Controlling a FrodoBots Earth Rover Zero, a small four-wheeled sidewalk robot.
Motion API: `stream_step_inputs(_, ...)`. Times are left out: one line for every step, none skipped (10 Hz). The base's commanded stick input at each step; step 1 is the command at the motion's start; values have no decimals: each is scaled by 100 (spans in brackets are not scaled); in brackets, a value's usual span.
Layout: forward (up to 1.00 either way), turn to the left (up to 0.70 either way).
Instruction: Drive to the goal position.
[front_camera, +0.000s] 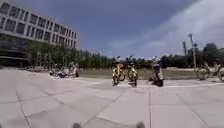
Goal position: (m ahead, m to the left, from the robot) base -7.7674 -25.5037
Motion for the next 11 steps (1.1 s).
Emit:
stream_step_inputs(0, -45)
stream_step_inputs(0, -45)
stream_step_inputs(0, -45)
stream_step_inputs(0, -45)
stream_step_inputs(0, -45)
stream_step_inputs(0, -45)
stream_step_inputs(0, -45)
stream_step_inputs(0, -45)
stream_step_inputs(0, -45)
stream_step_inputs(0, -45)
stream_step_inputs(0, -45)
